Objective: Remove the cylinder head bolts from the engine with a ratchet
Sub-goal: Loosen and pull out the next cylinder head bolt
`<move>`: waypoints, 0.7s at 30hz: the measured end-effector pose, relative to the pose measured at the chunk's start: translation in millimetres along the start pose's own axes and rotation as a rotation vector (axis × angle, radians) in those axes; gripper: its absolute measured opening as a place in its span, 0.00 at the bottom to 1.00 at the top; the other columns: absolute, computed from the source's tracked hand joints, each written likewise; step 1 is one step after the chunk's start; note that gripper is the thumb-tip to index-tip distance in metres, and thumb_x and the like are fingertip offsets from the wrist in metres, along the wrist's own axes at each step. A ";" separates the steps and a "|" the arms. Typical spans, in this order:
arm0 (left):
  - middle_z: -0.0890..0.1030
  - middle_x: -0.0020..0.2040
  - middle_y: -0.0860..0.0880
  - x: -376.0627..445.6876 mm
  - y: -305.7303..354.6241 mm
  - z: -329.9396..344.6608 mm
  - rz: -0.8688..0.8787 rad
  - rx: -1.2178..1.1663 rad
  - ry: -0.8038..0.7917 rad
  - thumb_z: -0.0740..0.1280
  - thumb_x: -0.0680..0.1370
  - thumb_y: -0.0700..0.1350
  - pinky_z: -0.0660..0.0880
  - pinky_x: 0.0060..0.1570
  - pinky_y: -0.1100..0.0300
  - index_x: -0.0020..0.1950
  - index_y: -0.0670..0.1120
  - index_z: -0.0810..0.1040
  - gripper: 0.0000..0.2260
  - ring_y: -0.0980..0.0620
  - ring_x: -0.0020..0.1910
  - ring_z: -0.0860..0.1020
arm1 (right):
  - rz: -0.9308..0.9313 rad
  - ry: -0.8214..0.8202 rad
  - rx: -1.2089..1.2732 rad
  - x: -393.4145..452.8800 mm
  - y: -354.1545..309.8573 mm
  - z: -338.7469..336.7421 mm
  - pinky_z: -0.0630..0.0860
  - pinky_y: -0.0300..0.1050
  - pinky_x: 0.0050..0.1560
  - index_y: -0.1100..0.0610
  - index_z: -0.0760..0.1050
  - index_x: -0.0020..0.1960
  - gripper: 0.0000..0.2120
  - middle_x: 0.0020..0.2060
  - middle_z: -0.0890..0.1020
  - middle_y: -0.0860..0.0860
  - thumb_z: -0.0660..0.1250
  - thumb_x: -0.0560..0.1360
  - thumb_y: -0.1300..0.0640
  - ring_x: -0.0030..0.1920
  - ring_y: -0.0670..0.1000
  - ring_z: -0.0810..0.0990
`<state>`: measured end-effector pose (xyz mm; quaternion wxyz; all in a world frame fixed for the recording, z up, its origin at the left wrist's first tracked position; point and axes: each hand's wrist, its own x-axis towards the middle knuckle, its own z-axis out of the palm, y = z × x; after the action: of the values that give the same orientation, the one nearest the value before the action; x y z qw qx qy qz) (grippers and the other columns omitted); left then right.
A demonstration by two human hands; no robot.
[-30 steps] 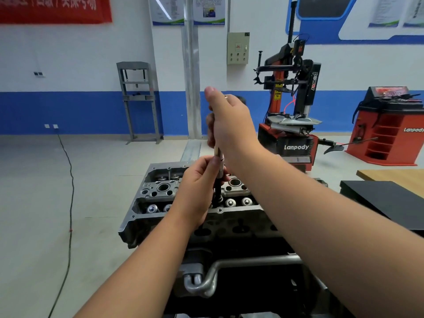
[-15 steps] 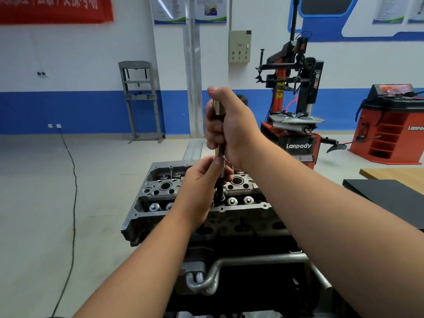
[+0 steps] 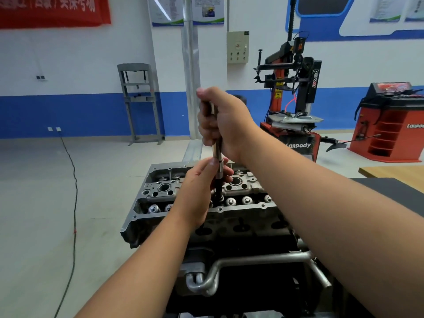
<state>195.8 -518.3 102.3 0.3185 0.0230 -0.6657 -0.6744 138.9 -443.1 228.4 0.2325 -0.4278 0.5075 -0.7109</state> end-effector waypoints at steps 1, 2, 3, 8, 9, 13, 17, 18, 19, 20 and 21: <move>0.85 0.45 0.49 0.1 0.4 0.5 -0.008 0.017 0.006 0.62 0.79 0.58 0.74 0.59 0.45 0.44 0.54 0.85 0.15 0.50 0.46 0.82 | 0.012 -0.016 0.004 -0.7 -0.9 -0.5 0.60 0.40 0.25 0.53 0.66 0.33 0.17 0.23 0.63 0.46 0.61 0.80 0.51 0.24 0.48 0.58; 0.85 0.44 0.50 0.4 1.1 0.8 -0.012 0.023 0.015 0.62 0.79 0.58 0.75 0.60 0.45 0.42 0.56 0.85 0.14 0.51 0.46 0.82 | 0.011 0.001 -0.004 -1.7 -1.1 0.7 0.61 0.41 0.26 0.53 0.66 0.35 0.16 0.23 0.64 0.46 0.60 0.80 0.52 0.24 0.48 0.59; 0.85 0.43 0.50 0.9 1.1 1.1 -0.011 0.021 0.025 0.63 0.78 0.58 0.75 0.60 0.45 0.41 0.57 0.85 0.14 0.52 0.45 0.82 | -0.006 0.048 -0.035 -2.8 -0.6 3.1 0.61 0.42 0.27 0.54 0.67 0.37 0.14 0.23 0.65 0.47 0.60 0.80 0.52 0.24 0.48 0.60; 0.82 0.37 0.52 5.8 -2.1 2.2 0.031 -0.031 0.133 0.78 0.69 0.58 0.75 0.42 0.56 0.40 0.56 0.82 0.09 0.53 0.38 0.76 | -0.119 0.371 -0.205 -7.4 5.9 21.1 0.69 0.48 0.37 0.57 0.73 0.41 0.14 0.30 0.73 0.50 0.62 0.82 0.50 0.34 0.51 0.70; 0.81 0.37 0.53 7.0 -3.5 1.6 0.039 -0.028 0.144 0.79 0.66 0.58 0.74 0.39 0.57 0.38 0.58 0.81 0.09 0.52 0.37 0.75 | -0.128 0.373 -0.181 -8.0 7.8 24.0 0.68 0.48 0.37 0.58 0.72 0.40 0.15 0.30 0.72 0.51 0.61 0.82 0.51 0.33 0.50 0.69; 0.82 0.40 0.52 5.1 -4.6 -0.7 0.058 -0.051 0.045 0.73 0.73 0.59 0.74 0.47 0.55 0.43 0.58 0.84 0.06 0.53 0.41 0.78 | -0.140 0.289 -0.089 -4.7 8.2 22.0 0.61 0.45 0.32 0.55 0.68 0.32 0.19 0.24 0.67 0.48 0.59 0.81 0.51 0.25 0.48 0.63; 0.85 0.45 0.48 1.2 -1.1 0.0 0.030 -0.042 0.023 0.65 0.79 0.59 0.74 0.58 0.48 0.45 0.56 0.86 0.13 0.50 0.46 0.81 | 0.006 0.037 -0.033 0.2 0.0 6.3 0.57 0.42 0.28 0.53 0.66 0.31 0.20 0.23 0.62 0.47 0.61 0.80 0.49 0.24 0.49 0.57; 0.85 0.44 0.48 1.0 0.2 0.8 0.027 -0.035 0.033 0.64 0.79 0.58 0.75 0.57 0.50 0.45 0.55 0.85 0.13 0.50 0.45 0.82 | 0.016 0.018 -0.021 0.0 -1.1 2.7 0.57 0.41 0.27 0.53 0.65 0.31 0.19 0.23 0.61 0.47 0.60 0.80 0.50 0.25 0.49 0.56; 0.85 0.44 0.49 0.9 0.8 1.5 0.024 -0.026 0.042 0.64 0.79 0.58 0.75 0.55 0.52 0.46 0.53 0.85 0.13 0.52 0.44 0.82 | 0.021 0.023 -0.013 -0.8 -1.1 0.5 0.58 0.41 0.27 0.53 0.66 0.32 0.19 0.23 0.61 0.47 0.60 0.80 0.51 0.24 0.49 0.57; 0.85 0.43 0.50 1.2 1.0 2.1 0.023 -0.013 0.050 0.65 0.78 0.58 0.76 0.54 0.54 0.48 0.51 0.84 0.13 0.53 0.44 0.82 | 0.020 0.047 -0.009 -2.0 -0.7 0.5 0.60 0.42 0.28 0.53 0.66 0.33 0.17 0.23 0.63 0.47 0.60 0.80 0.51 0.24 0.49 0.58; 0.84 0.42 0.50 1.6 0.9 2.7 0.023 -0.003 0.060 0.66 0.79 0.57 0.76 0.53 0.54 0.48 0.49 0.83 0.13 0.53 0.43 0.82 | 0.000 0.094 -0.028 -3.4 0.3 2.4 0.62 0.42 0.28 0.54 0.67 0.35 0.16 0.23 0.64 0.47 0.61 0.80 0.51 0.24 0.50 0.60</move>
<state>193.7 -516.6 104.0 0.3464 0.0350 -0.6549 -0.6707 142.7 -441.9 227.2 0.2026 -0.3971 0.5278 -0.7230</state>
